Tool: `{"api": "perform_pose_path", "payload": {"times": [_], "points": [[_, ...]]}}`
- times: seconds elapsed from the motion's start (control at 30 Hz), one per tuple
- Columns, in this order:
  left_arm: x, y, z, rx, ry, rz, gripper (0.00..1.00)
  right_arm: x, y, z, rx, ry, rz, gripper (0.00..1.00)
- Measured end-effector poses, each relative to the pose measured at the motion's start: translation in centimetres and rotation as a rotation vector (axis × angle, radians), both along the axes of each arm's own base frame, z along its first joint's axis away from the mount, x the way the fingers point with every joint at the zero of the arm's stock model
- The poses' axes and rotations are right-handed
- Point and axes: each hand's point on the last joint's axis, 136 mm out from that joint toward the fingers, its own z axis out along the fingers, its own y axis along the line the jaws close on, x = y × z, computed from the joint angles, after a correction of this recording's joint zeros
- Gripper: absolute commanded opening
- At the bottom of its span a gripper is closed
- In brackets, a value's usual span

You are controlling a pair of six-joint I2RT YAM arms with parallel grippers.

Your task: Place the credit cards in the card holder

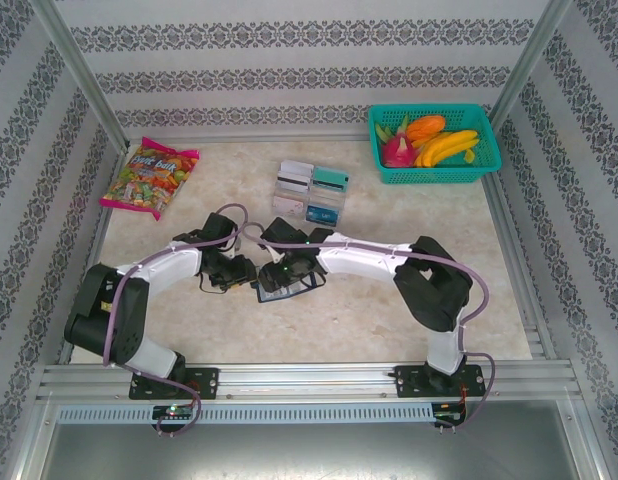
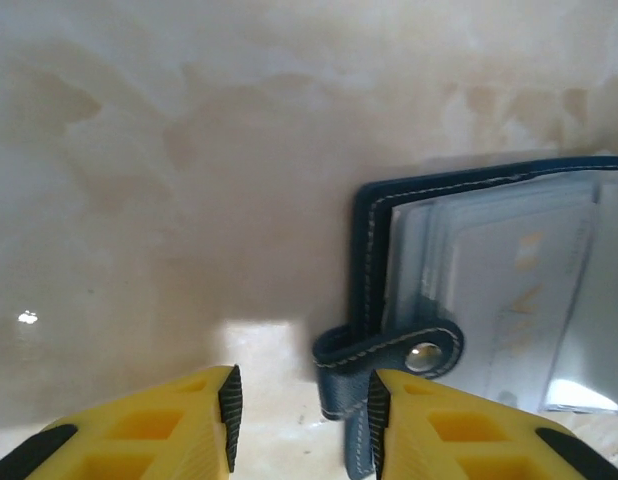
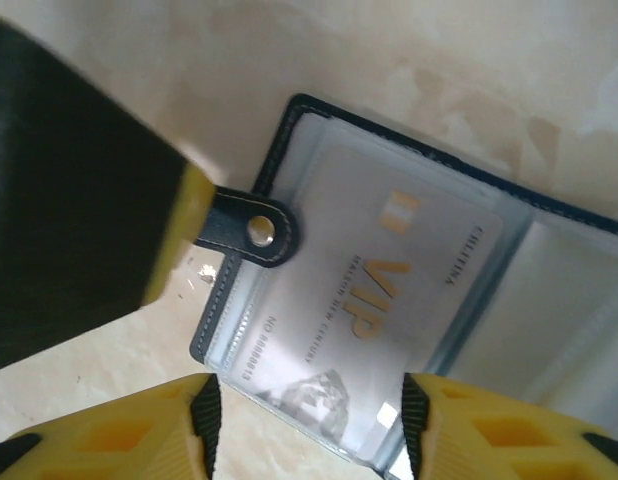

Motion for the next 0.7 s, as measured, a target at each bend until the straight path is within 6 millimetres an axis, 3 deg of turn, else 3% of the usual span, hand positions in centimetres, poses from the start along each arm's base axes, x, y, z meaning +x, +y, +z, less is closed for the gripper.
{"api": "perform_pose_path", "payload": {"times": [0.13,0.23,0.57,0.7], "points": [[-0.2,0.4,-0.8,0.024,0.022,0.017,0.38,-0.2,0.6,-0.3,-0.037,-0.041,0.015,0.63],[-0.2,0.5,-0.8,0.026,0.024,0.031,0.38,-0.3,0.7,-1.0,-0.08,-0.064,0.024,0.72],[-0.2,0.8,-0.9,0.032,0.021,0.048,0.38,0.3,0.1,-3.6,-0.183,-0.09,0.013,0.73],[-0.2,0.8,-0.9,0.024,0.024,0.055,0.38,0.4,0.2,-3.6,-0.182,-0.091,0.012,0.74]]}}
